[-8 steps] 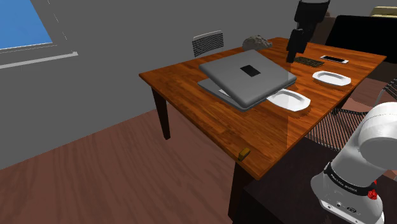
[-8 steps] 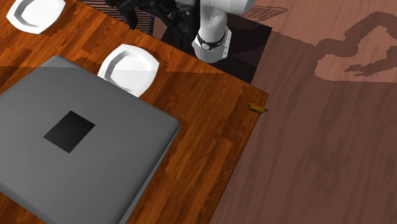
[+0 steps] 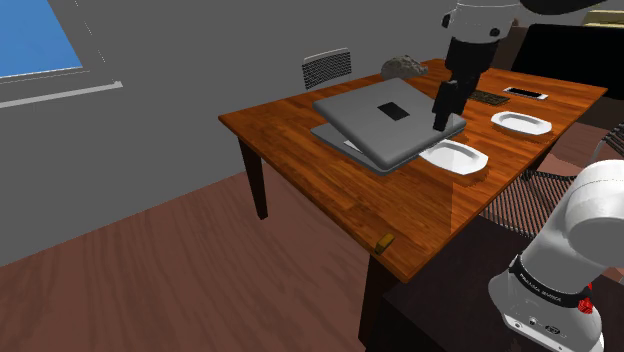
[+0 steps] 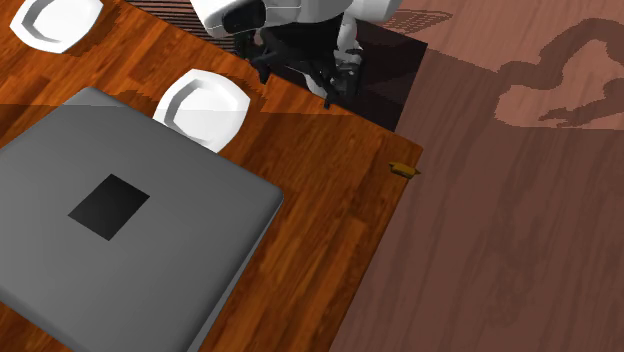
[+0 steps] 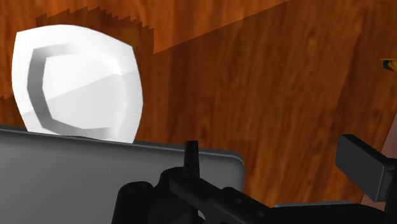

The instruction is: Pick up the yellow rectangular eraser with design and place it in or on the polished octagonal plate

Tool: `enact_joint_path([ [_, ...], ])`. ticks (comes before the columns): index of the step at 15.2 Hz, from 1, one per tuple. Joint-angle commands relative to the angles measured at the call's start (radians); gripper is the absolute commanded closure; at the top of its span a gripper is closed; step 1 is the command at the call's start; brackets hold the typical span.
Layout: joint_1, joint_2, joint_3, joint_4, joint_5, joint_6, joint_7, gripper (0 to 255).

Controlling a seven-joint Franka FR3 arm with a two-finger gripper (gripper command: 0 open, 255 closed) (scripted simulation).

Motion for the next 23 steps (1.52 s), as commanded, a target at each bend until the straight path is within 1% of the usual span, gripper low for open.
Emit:
enact_joint_path([
  [1,0.015,-0.007,0.031,-0.043,0.034,0.035,0.038,0],
  [9,0.086,0.027,0.176,-0.169,0.179,0.203,0.189,0],
  [16,0.143,0.142,0.321,-0.215,0.298,0.385,0.318,0],
  [20,0.160,0.239,0.409,-0.211,0.347,0.497,0.390,0],
  [23,0.160,0.263,0.423,-0.236,0.354,0.545,0.391,0],
])
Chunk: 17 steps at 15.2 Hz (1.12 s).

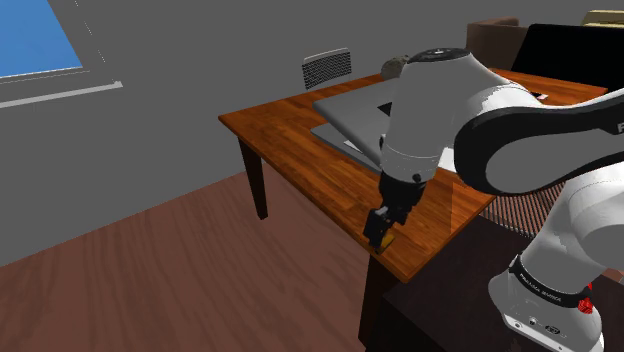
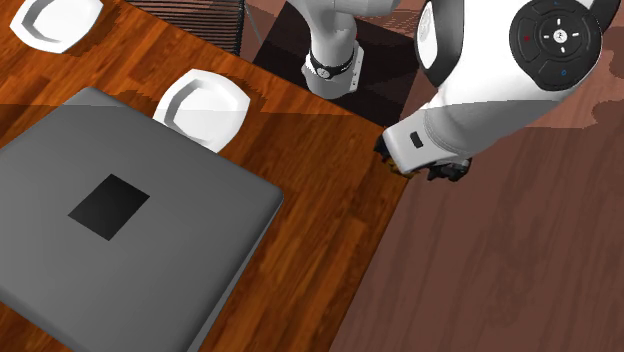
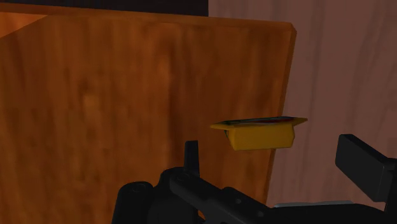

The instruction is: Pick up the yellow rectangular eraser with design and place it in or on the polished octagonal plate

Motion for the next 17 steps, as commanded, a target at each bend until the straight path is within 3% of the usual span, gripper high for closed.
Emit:
enact_joint_path([
  [1,-0.001,0.023,0.014,-0.015,0.005,0.039,0.003,0],
  [5,-0.004,0.058,0.032,-0.041,0.012,0.100,0.005,0],
  [13,-0.004,0.057,0.032,-0.041,0.012,0.100,0.005,0],
  [14,-0.004,0.057,0.032,-0.041,0.012,0.100,0.005,255],
  [17,-0.004,0.057,0.032,-0.041,0.012,0.100,0.005,255],
])
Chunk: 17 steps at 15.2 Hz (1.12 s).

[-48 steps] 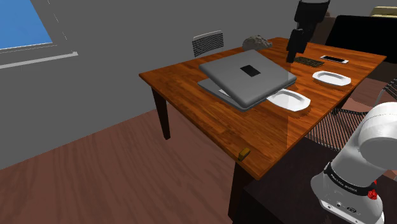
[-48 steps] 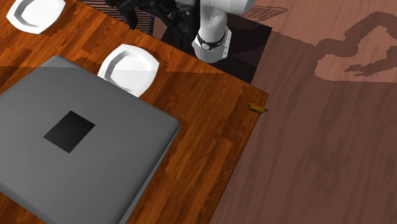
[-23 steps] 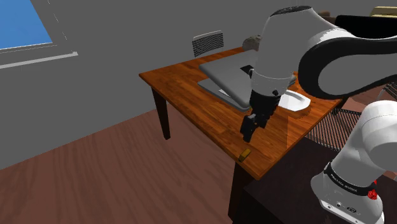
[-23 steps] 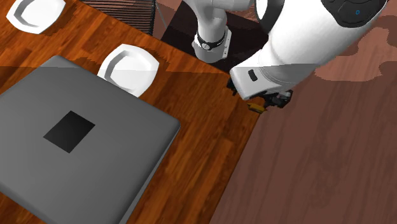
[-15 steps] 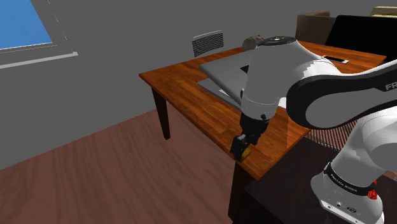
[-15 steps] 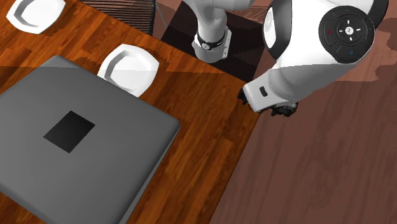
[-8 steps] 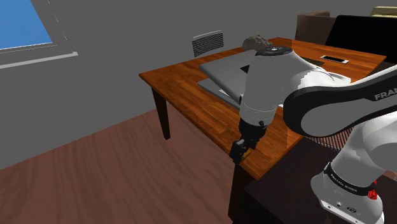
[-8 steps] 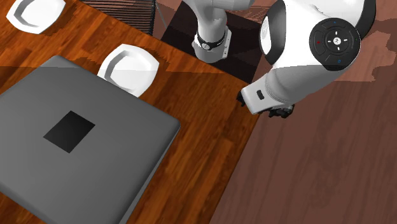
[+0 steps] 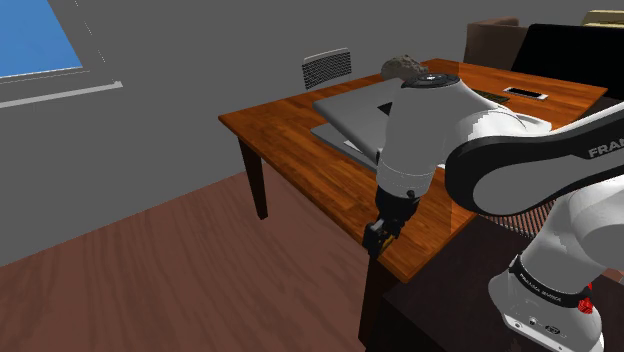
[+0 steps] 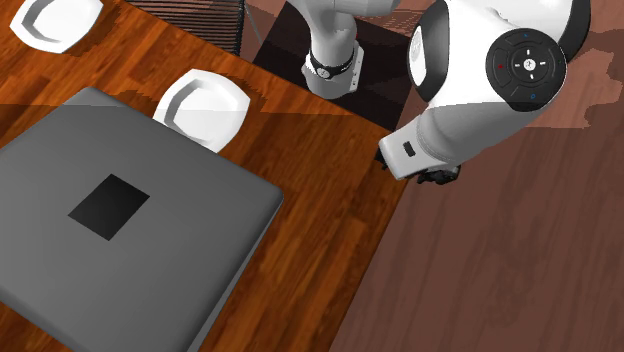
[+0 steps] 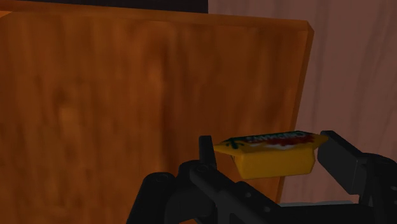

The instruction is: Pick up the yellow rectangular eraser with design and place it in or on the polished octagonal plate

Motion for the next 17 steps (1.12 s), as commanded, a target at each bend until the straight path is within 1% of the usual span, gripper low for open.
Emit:
enact_joint_path([
  [1,0.000,0.000,0.000,0.000,0.000,0.000,0.000,255],
  [6,0.000,0.000,0.000,0.000,0.000,0.000,0.000,255],
  [17,0.002,-0.085,-0.052,0.094,-0.024,-0.178,0.001,255],
])
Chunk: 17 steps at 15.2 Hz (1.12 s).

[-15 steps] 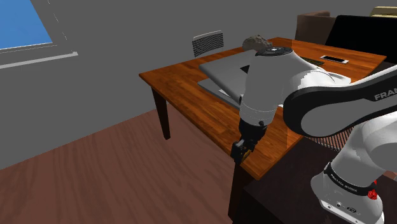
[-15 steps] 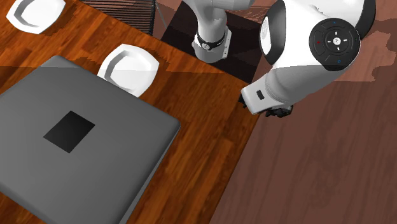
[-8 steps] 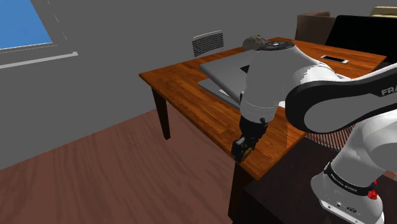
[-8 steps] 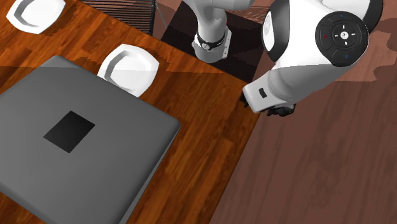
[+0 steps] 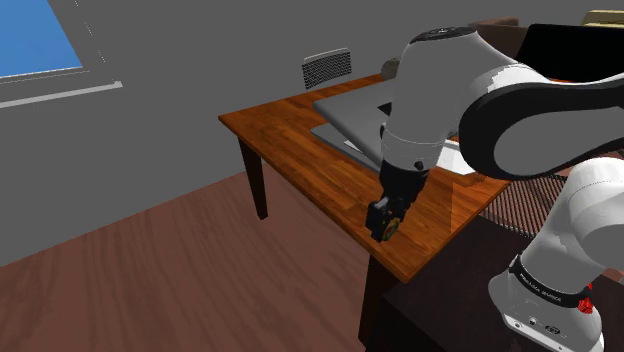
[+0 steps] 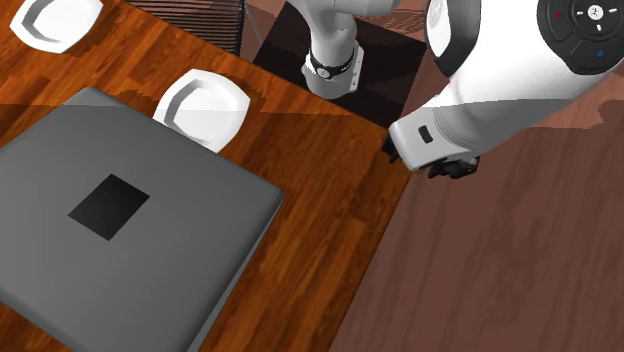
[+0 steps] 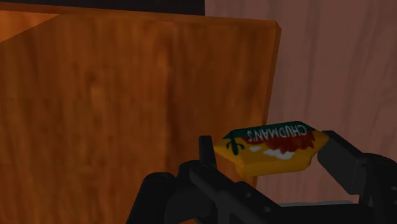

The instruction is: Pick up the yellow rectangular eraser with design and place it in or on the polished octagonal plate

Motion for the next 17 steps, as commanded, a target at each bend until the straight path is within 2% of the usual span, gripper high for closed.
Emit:
enact_joint_path([
  [1,0.000,-0.012,-0.008,0.017,-0.004,-0.029,0.001,255],
  [6,-0.002,-0.034,-0.028,0.068,-0.017,-0.103,0.003,255],
  [12,-0.034,-0.154,-0.171,-0.038,-0.070,-0.140,-0.148,255],
  [17,-0.089,-0.221,-0.292,-0.096,-0.143,-0.165,-0.275,255],
])
